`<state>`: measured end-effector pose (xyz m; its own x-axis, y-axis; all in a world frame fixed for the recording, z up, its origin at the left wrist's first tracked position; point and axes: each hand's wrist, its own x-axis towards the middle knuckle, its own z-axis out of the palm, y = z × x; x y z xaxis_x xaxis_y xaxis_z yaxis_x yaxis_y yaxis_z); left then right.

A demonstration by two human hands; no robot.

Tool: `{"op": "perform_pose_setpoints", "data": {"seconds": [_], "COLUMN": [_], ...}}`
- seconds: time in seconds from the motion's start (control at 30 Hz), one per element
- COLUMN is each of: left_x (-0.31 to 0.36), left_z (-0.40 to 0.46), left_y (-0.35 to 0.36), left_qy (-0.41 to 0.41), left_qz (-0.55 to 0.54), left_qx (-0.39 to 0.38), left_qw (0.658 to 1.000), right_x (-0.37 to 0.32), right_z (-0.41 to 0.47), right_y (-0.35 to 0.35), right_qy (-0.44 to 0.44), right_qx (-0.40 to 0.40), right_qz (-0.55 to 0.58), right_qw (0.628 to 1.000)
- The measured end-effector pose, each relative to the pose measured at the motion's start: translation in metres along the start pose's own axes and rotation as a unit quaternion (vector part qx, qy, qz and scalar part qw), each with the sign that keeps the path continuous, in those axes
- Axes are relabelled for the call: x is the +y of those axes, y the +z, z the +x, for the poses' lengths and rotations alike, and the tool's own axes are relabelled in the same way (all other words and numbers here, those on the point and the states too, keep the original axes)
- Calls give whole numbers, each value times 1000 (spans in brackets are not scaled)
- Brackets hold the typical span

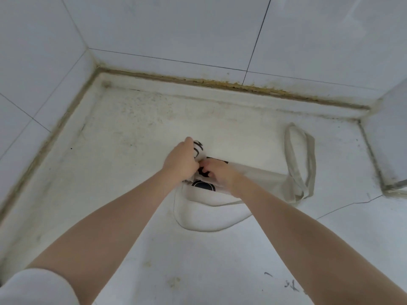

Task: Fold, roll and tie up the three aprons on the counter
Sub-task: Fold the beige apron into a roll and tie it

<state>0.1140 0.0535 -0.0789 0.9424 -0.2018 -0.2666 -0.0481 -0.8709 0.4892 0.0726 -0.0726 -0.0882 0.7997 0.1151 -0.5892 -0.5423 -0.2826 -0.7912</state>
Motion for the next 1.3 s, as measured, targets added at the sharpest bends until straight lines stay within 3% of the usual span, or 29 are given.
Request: {"op": "perform_pose_setpoints", "data": {"seconds": [0.07, 0.13, 0.27, 0.4, 0.5, 0.57, 0.67, 0.8, 0.87, 0.93, 1.03, 1.13, 1.3], "left_x": [9, 20, 33, 23, 20, 22, 20, 17, 21, 29, 34, 33, 31], "left_z": [-4, -10, -16, -16, -15, -15, -11, -6, -5, -8, -11, -11, -19], "left_y": [8, 18, 23, 21, 22, 21, 29, 39, 38, 38, 40, 38, 32], "left_qy": [19, 25, 36, 26, 88, 158, 229, 253, 237, 183, 96, 83, 143], "left_qz": [-4, -49, -93, -177, -159, -70, 105, 184, 224, 263, 268, 261, 282], "left_qx": [-35, -95, -175, -135, -136, -131, -60, -82, -74, -68, -45, -19, -88], "left_qw": [999, 994, 980, 975, 974, 976, 966, 946, 942, 945, 958, 961, 945], "right_x": [-3, -1, 6, 13, 18, 23, 26, 20, 15, 16, 30, 43, 59], "right_z": [-4, -5, -10, -17, -14, -13, -16, -29, -42, -56, -65, -64, -65], "right_y": [-7, -15, -28, -31, -31, -32, -36, -44, -41, -28, -12, -21, -54], "right_qy": [18, 34, 129, 78, 51, 27, -1, -6, -24, -38, -74, -92, -120], "right_qx": [-9, 9, 110, 183, 237, 228, 214, 211, 191, 119, 76, 84, 27], "right_qz": [114, 134, -34, -271, -267, -255, -258, -316, -363, -403, -536, -609, -565], "right_qw": [993, 990, 985, 942, 933, 939, 942, 925, 912, 907, 837, 783, 816]}}
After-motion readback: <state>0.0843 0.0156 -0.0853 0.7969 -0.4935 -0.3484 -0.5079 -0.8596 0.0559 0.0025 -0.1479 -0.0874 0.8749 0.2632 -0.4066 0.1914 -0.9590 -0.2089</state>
